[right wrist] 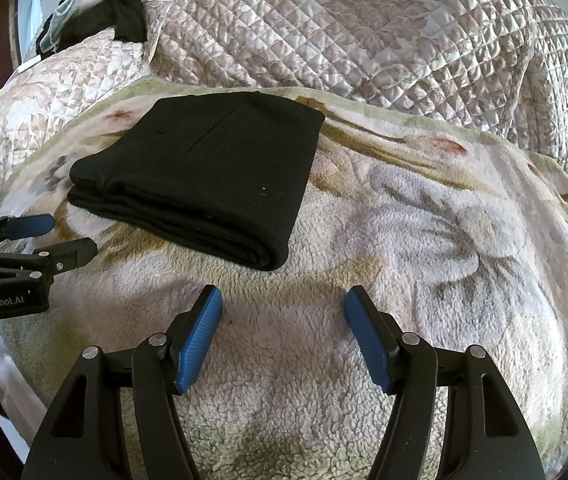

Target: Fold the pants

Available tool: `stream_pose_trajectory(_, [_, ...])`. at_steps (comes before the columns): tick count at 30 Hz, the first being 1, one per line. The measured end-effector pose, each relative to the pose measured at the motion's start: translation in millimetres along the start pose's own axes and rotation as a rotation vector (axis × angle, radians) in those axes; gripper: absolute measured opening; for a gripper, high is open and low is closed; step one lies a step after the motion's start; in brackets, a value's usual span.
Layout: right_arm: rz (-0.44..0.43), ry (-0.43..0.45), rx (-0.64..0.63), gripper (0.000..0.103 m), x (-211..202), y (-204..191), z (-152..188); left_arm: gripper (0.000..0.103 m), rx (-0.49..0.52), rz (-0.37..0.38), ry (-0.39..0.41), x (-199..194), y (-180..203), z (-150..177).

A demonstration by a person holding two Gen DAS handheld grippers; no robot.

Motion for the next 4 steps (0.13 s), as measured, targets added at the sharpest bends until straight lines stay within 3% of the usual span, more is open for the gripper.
stream_pose_trajectory(4, [0.024, 0.010, -0.003, 0.077, 1.0, 1.8, -1.2, 0.081, -0.002, 0.000, 0.000, -0.1, 0.0, 0.0])
Point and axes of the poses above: each gripper's, at about its wrist camera, not at the fingertips, and x roughly the way its jaws point, y to its right, z to its underside, the point moved 4 cm from there along x, roughly the way its jaws point, and after that the axes turned 11 degrees about x, right-handed, at the moved point
